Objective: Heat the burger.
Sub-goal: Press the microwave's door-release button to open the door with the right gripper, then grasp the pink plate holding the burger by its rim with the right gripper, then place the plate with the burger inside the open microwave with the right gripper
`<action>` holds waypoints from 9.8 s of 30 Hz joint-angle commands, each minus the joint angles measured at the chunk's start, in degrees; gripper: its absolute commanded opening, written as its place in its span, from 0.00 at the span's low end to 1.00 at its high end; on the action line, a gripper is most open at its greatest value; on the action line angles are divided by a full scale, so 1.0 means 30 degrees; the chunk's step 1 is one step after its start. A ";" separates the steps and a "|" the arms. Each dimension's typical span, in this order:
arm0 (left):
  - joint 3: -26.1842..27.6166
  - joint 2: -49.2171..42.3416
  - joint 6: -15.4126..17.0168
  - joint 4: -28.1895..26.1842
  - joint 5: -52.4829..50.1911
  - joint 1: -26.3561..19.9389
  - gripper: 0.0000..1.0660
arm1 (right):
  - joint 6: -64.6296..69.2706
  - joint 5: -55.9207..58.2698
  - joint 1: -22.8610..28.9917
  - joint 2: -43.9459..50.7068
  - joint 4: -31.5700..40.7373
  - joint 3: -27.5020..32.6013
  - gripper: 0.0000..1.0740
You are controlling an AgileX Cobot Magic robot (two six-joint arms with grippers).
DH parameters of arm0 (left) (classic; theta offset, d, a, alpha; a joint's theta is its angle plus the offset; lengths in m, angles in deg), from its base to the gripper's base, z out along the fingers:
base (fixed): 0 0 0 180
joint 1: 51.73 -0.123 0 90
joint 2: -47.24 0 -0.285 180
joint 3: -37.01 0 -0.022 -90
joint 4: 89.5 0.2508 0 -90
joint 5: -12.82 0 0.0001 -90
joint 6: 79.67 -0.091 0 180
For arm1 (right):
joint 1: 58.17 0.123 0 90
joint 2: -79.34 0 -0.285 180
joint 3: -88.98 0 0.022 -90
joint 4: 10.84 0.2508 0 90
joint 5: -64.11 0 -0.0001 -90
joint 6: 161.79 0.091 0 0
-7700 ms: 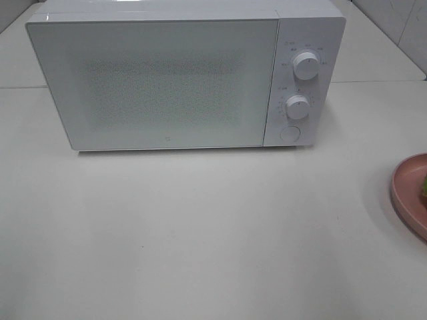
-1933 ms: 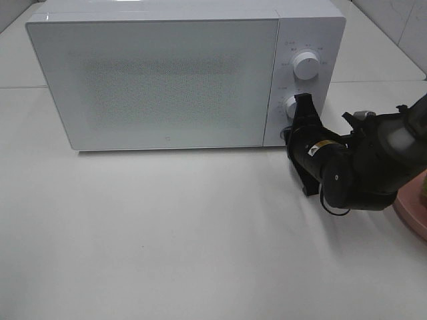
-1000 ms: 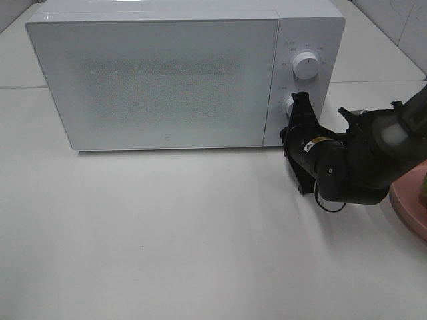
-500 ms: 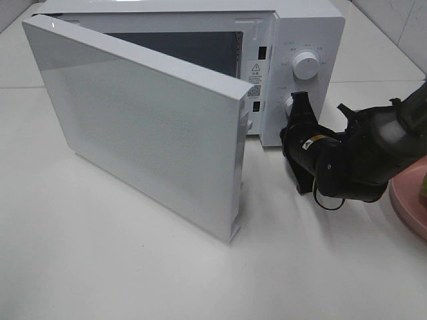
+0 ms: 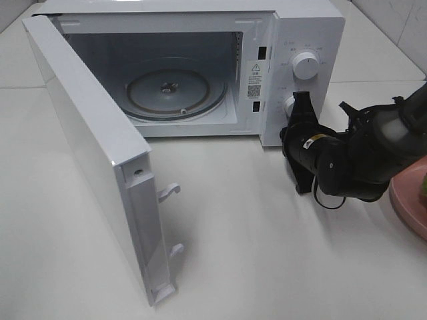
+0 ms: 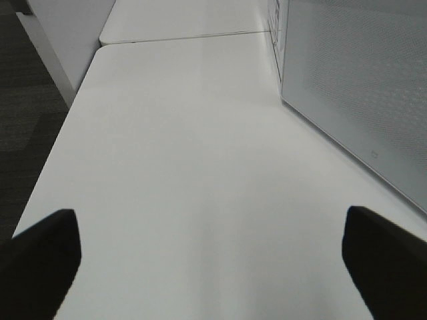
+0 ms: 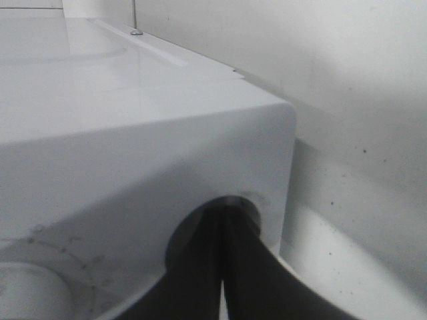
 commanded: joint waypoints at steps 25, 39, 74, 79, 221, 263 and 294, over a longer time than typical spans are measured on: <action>-0.0038 -0.0344 0.0095 -0.0115 -0.0172 -0.0076 0.95 | 0.0745 -0.1681 0.0153 0.0898 -0.1910 0.1719 0.00; -0.0038 -0.0344 0.0095 -0.0115 -0.0172 -0.0076 0.95 | 0.0420 -0.2101 0.0153 0.2235 -0.1547 0.3476 0.00; -0.0038 -0.0344 0.0095 -0.0115 -0.0172 -0.0076 0.95 | -2.8285 2.0283 0.0535 1.5126 -0.1146 0.5844 0.06; -0.0038 -0.0344 0.0095 -0.0115 -0.0172 -0.0076 0.95 | -2.8209 2.1982 0.0535 1.5126 -0.3705 0.4985 0.43; -0.0038 -0.0344 0.0095 -0.0115 -0.0172 -0.0076 0.95 | -3.0940 2.9947 0.7811 1.6558 -1.5852 0.4374 0.00; -0.0038 -0.0344 0.0095 -0.0115 -0.0172 -0.0076 0.95 | -4.6295 2.2651 0.7888 1.4744 -1.4630 0.3571 0.00; -0.0038 -0.0344 0.0095 -0.0115 -0.0172 -0.0076 0.95 | -4.9771 2.1715 0.7429 0.9874 -1.1669 -0.1261 0.00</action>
